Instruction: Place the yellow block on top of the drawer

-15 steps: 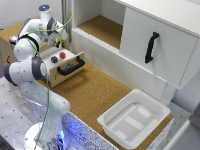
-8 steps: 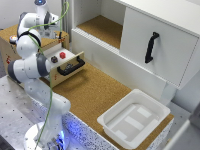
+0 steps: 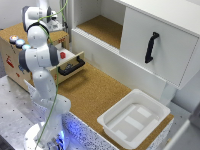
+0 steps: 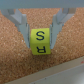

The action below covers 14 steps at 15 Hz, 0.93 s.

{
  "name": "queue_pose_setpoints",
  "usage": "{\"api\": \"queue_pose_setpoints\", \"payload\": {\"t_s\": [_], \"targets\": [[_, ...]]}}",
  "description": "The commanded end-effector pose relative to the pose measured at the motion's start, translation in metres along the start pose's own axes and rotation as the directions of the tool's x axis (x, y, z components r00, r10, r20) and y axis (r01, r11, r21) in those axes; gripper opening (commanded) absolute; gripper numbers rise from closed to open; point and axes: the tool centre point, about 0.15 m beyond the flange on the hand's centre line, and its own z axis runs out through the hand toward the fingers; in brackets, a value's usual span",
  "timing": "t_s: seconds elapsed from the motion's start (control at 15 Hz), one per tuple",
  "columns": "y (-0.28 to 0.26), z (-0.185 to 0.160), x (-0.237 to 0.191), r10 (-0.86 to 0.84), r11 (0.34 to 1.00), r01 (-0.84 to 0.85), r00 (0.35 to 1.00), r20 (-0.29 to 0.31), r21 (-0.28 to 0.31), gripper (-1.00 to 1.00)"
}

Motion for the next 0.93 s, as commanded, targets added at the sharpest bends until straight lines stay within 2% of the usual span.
{"api": "queue_pose_setpoints", "payload": {"t_s": [0.0, 0.27, 0.4, 0.6, 0.87], "targets": [[0.017, 0.007, 0.024, -0.043, 0.998, 0.038, 0.993, 0.113, 0.044, 1.0], [0.006, -0.043, 0.009, -0.087, 0.996, 0.087, 0.996, 0.009, 0.036, 1.0], [0.007, -0.058, -0.001, -0.05, 0.999, 0.05, 0.999, 0.003, 0.02, 1.0], [0.001, -0.059, -0.025, 0.017, 1.0, -0.016, 1.0, 0.012, -0.015, 1.0], [-0.008, -0.038, -0.068, 0.213, 0.977, -0.213, 0.977, 0.013, 0.001, 1.0]]}}
